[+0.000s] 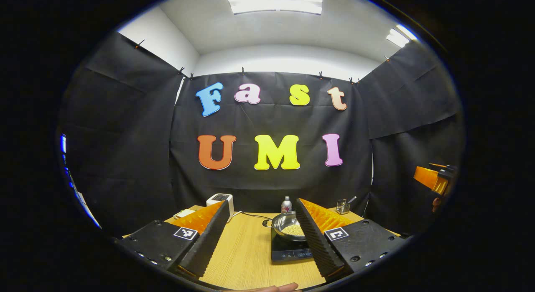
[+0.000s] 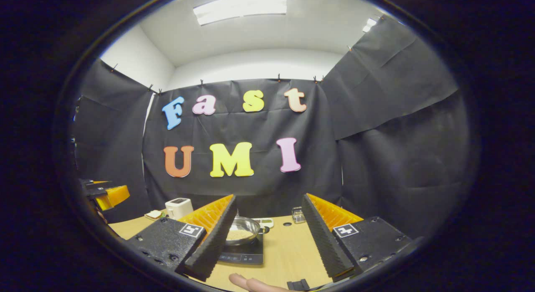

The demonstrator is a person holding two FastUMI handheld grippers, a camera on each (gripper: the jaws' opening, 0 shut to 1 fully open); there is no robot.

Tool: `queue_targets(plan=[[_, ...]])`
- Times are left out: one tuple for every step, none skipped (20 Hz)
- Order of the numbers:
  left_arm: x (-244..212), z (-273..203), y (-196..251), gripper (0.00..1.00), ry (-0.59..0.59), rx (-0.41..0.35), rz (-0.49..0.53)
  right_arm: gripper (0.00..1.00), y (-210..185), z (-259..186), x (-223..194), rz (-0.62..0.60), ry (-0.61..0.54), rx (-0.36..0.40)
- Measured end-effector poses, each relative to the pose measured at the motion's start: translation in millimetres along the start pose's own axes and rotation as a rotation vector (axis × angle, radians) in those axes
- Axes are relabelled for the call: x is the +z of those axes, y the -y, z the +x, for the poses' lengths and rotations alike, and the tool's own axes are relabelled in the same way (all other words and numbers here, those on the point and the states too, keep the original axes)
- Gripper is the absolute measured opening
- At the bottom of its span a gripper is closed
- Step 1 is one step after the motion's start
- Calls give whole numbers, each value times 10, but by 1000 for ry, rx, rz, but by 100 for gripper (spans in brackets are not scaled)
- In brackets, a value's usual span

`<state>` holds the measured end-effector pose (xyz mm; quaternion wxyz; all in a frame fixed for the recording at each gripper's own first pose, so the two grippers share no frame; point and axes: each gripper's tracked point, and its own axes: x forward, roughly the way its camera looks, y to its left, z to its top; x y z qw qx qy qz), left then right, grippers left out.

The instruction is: First push the handle of the pot to place it horizontally, then grasp the pot with both hands and set it on the induction cooktop.

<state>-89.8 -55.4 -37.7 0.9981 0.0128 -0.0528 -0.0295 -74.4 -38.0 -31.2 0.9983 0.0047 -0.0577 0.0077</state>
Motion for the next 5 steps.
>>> queue_targets(plan=[[8,0,7,94,5,2,-1,97,2,-4,-12,2,-5,-2],[8,1,24,94,8,-1,-3,98,2,9,-34,3,-10,-3],[12,-12,45,94,9,-4,-3,98,3,18,-46,4,-13,-2],[5,-10,42,94,9,-5,0,98,-6,16,-45,7,-11,4],[-4,-6,37,94,8,-3,5,98,-16,7,-35,12,-6,11]])
